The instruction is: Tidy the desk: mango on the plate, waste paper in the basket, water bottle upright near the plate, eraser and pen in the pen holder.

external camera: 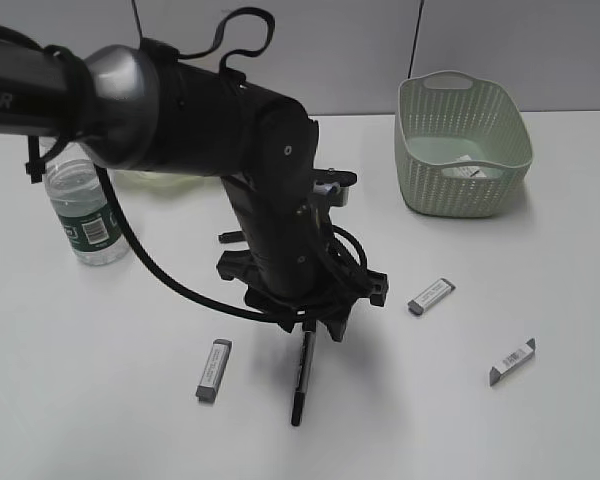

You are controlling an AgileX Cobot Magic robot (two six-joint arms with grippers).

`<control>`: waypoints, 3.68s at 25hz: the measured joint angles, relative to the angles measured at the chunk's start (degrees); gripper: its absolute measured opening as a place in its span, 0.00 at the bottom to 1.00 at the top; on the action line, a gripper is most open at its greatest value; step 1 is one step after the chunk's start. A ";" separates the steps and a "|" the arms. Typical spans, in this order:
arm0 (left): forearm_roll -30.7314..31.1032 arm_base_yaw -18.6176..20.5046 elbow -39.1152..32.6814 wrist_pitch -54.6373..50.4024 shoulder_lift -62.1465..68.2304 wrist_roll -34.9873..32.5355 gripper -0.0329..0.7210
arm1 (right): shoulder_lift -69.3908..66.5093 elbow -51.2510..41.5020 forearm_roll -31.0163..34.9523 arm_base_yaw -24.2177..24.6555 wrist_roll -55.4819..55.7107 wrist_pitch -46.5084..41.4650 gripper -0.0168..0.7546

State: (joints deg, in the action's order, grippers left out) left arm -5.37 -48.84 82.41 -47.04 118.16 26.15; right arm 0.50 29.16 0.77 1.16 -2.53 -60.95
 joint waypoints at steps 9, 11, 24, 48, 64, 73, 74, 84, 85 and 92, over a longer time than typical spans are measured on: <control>1.62 0.90 1.01 3.19 2.28 1.66 0.61 | 0.00 -0.14 0.00 0.00 0.13 0.23 0.53; 1.81 1.47 1.57 2.03 3.90 1.70 0.61 | 0.00 -0.14 0.00 0.00 0.13 0.28 0.53; 2.12 1.74 2.40 2.41 6.68 1.77 0.54 | 0.00 -0.14 0.00 0.00 0.20 0.34 0.53; 14.10 6.18 2.24 21.52 -6.94 1.87 0.19 | 0.00 -0.14 0.00 0.00 0.20 0.58 0.45; 19.89 18.39 2.18 66.90 -4.29 -9.11 0.19 | 0.00 -0.14 0.00 0.00 0.34 0.58 0.45; 17.91 19.69 1.51 72.87 -0.04 -9.92 0.19 | 0.00 -0.14 0.00 0.00 0.41 0.58 0.45; 17.69 19.69 0.64 74.20 0.02 -9.97 0.19 | 0.00 -0.14 0.00 0.00 0.41 0.58 0.45; 13.79 19.88 -12.23 93.68 4.20 -10.13 0.16 | 0.00 -0.14 0.00 0.00 0.45 0.58 0.45; 13.75 19.88 -12.30 94.83 5.03 -10.13 0.16 | 0.00 -0.14 0.00 0.00 0.45 0.58 0.45; 13.72 19.88 -12.42 97.59 8.48 -10.13 0.16 | 0.00 -0.14 0.00 0.00 0.53 0.65 0.44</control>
State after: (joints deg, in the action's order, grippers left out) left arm 8.35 -28.96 69.99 50.55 126.65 16.02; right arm 0.50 29.02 0.77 1.16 -1.99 -60.30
